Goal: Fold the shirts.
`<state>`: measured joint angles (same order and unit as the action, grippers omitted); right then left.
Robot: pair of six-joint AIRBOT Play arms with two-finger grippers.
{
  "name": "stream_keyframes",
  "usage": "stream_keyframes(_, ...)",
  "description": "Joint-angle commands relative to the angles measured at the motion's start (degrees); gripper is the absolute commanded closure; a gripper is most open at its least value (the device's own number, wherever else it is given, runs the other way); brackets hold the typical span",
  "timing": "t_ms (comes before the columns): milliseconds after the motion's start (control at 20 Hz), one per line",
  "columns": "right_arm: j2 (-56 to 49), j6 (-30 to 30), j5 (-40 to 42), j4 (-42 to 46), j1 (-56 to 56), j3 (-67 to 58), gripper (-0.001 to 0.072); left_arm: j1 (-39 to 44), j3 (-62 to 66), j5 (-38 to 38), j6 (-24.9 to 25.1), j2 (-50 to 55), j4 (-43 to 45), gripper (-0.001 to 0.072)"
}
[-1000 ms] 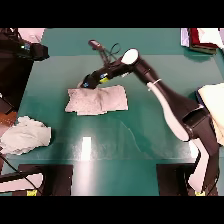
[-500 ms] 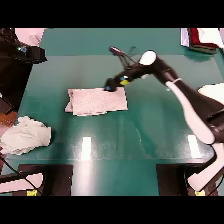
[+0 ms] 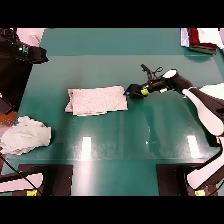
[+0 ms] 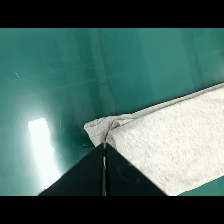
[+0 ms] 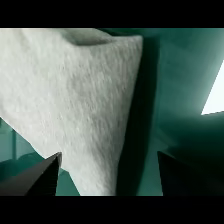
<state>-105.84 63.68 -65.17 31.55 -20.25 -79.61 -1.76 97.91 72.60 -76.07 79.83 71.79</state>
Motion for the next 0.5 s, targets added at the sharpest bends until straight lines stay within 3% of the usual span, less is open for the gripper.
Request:
stream_keyframes(0,-6.78,-0.74,-1.92,-5.70,-3.63,-5.31,0.0051,0.00,-0.02,-0.13,0.02,0.04,-0.24,0.0687)
stream_keyframes(150,-10.49,-0.76,-3.58,-9.03,-7.65,-9.88,0.0295,0.00,0.00,0.33,0.04,0.04,-0.24,0.0687)
stream_keyframes(200,-10.47,-0.98,-3.34,-9.11,-8.50,-10.23,0.0412,0.00,-0.02,0.46,0.02,0.04,-0.24,0.0687)
stream_keyframes(250,-10.40,-2.86,-3.78,-9.11,-9.05,-10.93,0.0621,0.00,-0.02,0.44,0.04,0.04,-0.24,0.0687)
stream_keyframes(300,-10.14,-3.85,-4.24,-9.07,-9.05,-11.58,0.0698,0.00,0.00,0.44,0.02,0.04,-0.26,0.0687)
stream_keyframes(450,-6.12,-3.06,-4.22,-7.67,-6.12,-11.87,0.0699,0.00,-0.02,1.53,0.00,0.04,-0.70,0.0687)
